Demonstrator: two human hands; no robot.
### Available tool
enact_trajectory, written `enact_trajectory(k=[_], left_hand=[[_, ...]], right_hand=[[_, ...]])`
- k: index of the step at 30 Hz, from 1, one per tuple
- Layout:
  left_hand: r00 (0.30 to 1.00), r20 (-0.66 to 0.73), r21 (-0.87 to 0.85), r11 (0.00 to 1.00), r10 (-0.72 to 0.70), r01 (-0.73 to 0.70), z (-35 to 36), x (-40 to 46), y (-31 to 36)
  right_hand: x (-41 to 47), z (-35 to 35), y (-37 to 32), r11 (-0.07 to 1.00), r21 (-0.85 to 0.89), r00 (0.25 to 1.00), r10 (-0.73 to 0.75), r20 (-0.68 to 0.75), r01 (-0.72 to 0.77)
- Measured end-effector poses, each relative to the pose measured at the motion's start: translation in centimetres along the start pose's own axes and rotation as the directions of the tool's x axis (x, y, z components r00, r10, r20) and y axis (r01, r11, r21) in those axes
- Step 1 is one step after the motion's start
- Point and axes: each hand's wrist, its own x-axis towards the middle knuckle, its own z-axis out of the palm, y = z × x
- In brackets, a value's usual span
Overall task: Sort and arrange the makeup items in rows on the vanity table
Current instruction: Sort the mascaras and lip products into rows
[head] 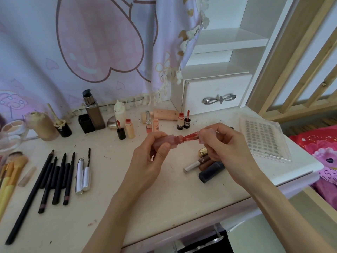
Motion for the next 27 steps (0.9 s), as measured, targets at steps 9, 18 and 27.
enact_trajectory(k=[9,18,27], left_hand=[[1.000,0.022,-0.051,0.999,-0.007,0.008,-0.1,0.0,0.0],[1.000,0.004,0.020,1.000,0.010,-0.010,-0.1,0.0,-0.1],[0.999,0.006,0.052,0.998,0.034,-0.035,0.0,0.0,-0.2]], right_hand=[[-0.2,-0.4,-0.5,0.998,-0.034,0.996,-0.060,-0.058,0.059],[-0.3,-0.1,-0.7,0.988,-0.090,0.989,-0.133,-0.063,0.127],[-0.6,0.9,-0.9,0.974,-0.194,0.990,-0.128,-0.063,0.113]])
